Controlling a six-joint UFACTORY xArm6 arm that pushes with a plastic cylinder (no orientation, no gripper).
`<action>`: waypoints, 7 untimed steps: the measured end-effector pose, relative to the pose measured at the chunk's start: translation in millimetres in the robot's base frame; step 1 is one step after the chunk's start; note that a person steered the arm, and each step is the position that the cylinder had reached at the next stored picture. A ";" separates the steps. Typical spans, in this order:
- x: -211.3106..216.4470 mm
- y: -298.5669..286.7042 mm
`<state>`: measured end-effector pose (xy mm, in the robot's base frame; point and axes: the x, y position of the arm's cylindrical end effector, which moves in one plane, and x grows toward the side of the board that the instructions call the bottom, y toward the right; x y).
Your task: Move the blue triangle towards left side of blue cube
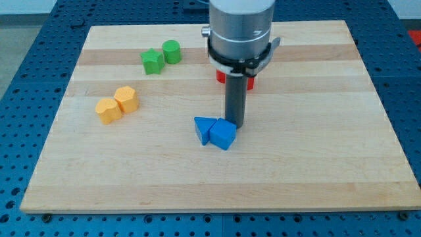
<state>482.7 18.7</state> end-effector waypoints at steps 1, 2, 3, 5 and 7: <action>27.5 -11.2; 57.9 -15.0; 52.9 -13.3; -27.3 -35.2; -21.4 -77.8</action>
<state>461.3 -59.0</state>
